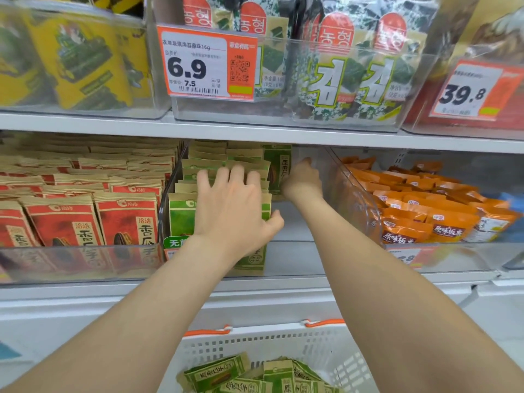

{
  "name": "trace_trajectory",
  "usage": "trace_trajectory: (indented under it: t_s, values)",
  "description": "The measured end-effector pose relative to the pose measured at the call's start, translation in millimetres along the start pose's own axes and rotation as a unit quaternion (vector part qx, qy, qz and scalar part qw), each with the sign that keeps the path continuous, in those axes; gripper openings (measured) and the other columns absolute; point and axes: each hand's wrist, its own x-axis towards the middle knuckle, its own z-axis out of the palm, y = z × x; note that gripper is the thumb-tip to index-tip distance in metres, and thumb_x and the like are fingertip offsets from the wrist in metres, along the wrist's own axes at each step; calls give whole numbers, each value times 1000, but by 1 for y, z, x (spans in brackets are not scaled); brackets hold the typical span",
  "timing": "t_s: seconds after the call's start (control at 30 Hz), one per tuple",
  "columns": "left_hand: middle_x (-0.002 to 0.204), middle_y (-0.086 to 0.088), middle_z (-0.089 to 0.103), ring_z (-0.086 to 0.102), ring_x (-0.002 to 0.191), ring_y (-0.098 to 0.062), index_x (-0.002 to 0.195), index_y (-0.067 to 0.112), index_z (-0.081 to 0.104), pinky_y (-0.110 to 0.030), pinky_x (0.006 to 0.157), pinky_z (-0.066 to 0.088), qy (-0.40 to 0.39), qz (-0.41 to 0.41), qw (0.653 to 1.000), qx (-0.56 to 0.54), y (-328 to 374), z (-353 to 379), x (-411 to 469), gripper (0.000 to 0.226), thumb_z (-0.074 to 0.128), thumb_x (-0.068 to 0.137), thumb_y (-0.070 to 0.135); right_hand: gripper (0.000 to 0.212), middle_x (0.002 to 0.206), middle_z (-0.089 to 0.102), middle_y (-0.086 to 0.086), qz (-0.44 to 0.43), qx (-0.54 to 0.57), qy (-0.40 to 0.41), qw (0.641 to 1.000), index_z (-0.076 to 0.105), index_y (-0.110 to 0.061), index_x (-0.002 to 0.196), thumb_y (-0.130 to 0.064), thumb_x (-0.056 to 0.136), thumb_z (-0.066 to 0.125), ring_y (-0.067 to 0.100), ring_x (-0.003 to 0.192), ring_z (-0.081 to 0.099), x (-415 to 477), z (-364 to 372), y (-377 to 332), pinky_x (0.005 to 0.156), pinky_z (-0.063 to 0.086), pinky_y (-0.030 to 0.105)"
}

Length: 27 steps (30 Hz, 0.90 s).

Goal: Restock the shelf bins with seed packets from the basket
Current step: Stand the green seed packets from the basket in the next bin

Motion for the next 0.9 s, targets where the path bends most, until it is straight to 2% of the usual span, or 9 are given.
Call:
trace_trajectory:
  t_s: [0.13, 0.23, 0.3, 0.37, 0.47, 0.6, 0.7, 0.83, 0.9]
  values:
    - [122, -9, 64, 56, 115, -34, 124, 16, 61, -54, 108, 36, -8, 1, 999, -36, -3, -9, -9, 73, 45, 79, 72, 40, 136, 60, 21, -34, -21, -3, 999, 53, -1, 134, -21, 99, 56, 41, 124, 61, -33, -19, 0, 96, 53, 40]
    - [134, -9, 59, 49, 129, -34, 133, 15, 57, -54, 112, 33, 21, 21, 995, -93, -2, -18, -23, 64, 44, 86, 57, 27, 118, 68, 23, -123, -36, 78, 989, 64, -1, 114, -18, 97, 52, 43, 108, 66, -71, -36, 8, 80, 50, 40]
    - [128, -9, 56, 48, 124, -35, 128, 15, 56, -51, 106, 38, 46, 34, 992, -114, 0, -27, -35, 50, 46, 87, 41, 21, 91, 72, 17, -236, -68, 195, 950, 70, -6, 91, -14, 92, 50, 41, 83, 68, -97, -39, 17, 62, 42, 37]
    - [113, -10, 52, 48, 107, -36, 113, 13, 54, -49, 89, 43, 66, 39, 991, -109, 3, -36, -48, 34, 45, 85, 31, 21, 64, 64, 8, -362, -108, 274, 885, 64, -11, 69, -15, 84, 49, 36, 56, 61, -119, -36, 28, 50, 31, 30]
    - [103, -10, 56, 51, 97, -34, 103, 16, 50, -44, 77, 41, 35, 29, 995, -83, 8, -47, -67, 21, 51, 88, 29, 17, 50, 50, 3, -516, -128, 272, 802, 49, -16, 58, -14, 74, 53, 30, 40, 47, -147, -31, 49, 47, 20, 25]
    - [106, -10, 67, 65, 96, -35, 112, 18, 57, -36, 69, 39, -164, 18, 986, -28, 17, -43, -90, 21, 57, 95, 30, 13, 50, 49, 4, -585, -174, 139, 780, 48, -15, 58, -13, 70, 50, 29, 37, 46, -166, 0, 101, 47, 21, 25]
    - [98, -2, 58, 64, 94, -29, 117, 17, 62, -34, 69, 42, -343, 88, 934, 37, 25, -21, -110, 21, 54, 99, 25, 19, 51, 50, 4, -565, -256, -22, 784, 41, -18, 61, -11, 69, 56, 28, 39, 47, -186, 26, 137, 46, 26, 26]
    - [86, -2, 56, 55, 67, -21, 90, 14, 60, -32, 57, 42, -478, 158, 863, 24, 31, 15, -127, 14, 50, 98, 19, 10, 80, 54, 5, -381, -425, -251, 782, 56, -16, 87, -9, 93, 50, 31, 72, 53, -208, 56, 174, 64, 40, 36]
    - [90, -3, 60, 55, 68, -23, 96, 13, 64, -32, 58, 43, -502, 172, 847, 13, 32, 28, -130, 16, 50, 98, 18, 15, 98, 64, 8, -285, -432, -305, 800, 62, -14, 98, -5, 95, 50, 30, 85, 62, -218, 72, 192, 71, 52, 39]
